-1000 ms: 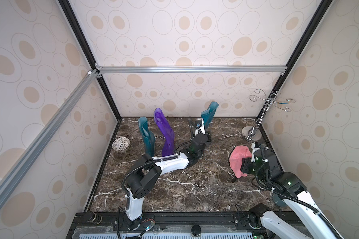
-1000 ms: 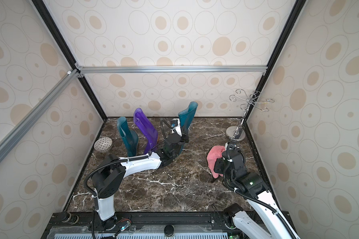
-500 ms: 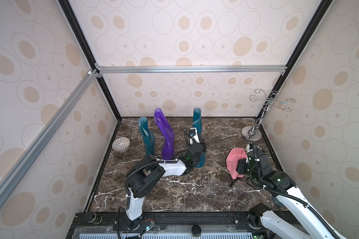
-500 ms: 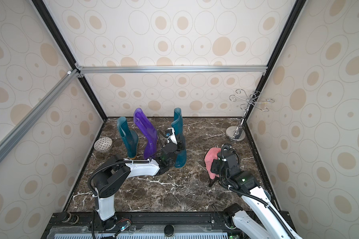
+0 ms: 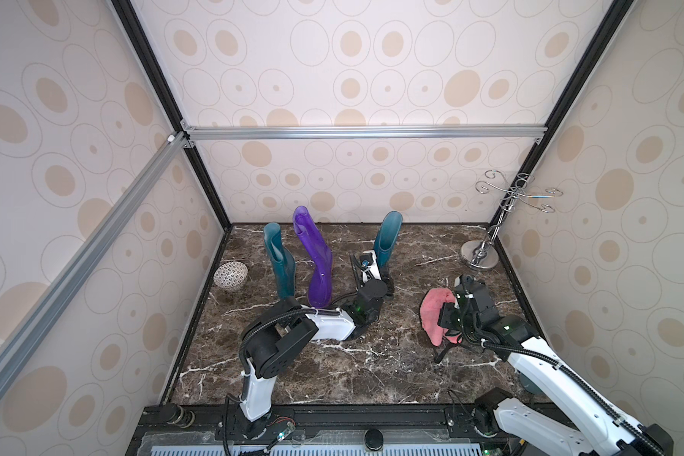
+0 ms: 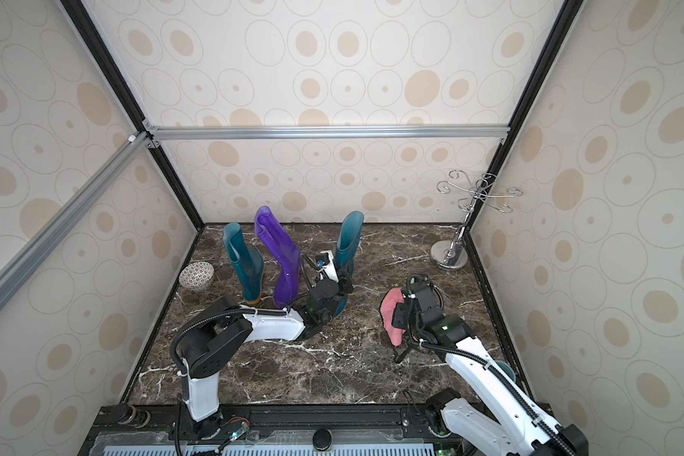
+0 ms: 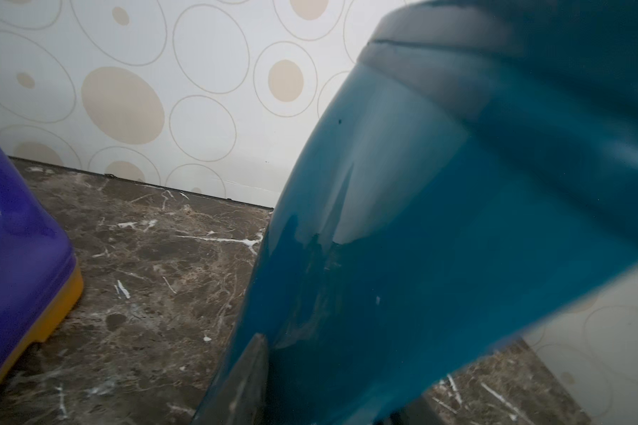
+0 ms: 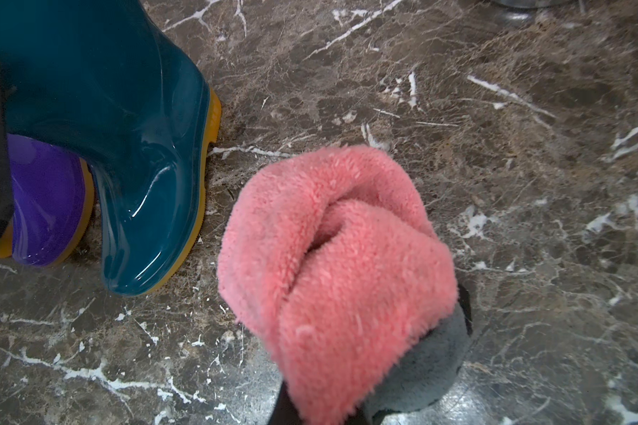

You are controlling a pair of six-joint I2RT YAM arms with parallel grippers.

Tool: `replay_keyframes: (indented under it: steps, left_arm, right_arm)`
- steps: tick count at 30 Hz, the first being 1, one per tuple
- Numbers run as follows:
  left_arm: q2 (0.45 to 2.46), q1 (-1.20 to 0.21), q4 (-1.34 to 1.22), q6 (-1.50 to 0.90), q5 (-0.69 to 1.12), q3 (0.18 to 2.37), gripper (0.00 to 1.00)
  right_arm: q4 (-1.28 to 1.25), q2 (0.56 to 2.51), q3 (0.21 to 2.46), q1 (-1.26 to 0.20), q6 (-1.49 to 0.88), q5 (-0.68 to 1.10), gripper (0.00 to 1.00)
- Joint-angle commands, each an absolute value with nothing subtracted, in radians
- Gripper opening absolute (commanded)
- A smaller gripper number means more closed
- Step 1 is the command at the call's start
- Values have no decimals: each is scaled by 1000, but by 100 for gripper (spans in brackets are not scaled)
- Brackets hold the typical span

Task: Wipe the rubber boots with a cloth
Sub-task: Place the rubber boot at the center of the board.

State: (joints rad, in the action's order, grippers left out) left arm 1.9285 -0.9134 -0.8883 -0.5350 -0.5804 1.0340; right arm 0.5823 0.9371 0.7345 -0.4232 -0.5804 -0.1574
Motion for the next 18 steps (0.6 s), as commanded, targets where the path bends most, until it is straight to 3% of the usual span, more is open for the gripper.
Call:
replay_keyframes:
  steps: [1,3,9,15,18]
  left_arm:
    - [1921,-925,-907,-525,-582,1038,52]
    - [1915,-925,-907,-513,-580,1047,53]
    - [1893,-925,-907,-462,-580,1070,72]
    - [1871,-924,-915,-419,-577,1085,100]
    - [1862,-926,-921,-401,-565,1088,100]
  right_arm:
    - [549,957,717,-413,-618,-127,0]
    - [540,974,712,-411,-620,-121,0]
    - [527,1010,712,-406,-621,-110,0]
    - [520,1028,722,-399,-621,-98,3]
    - [523,1031,728,-398,-619,-95,9]
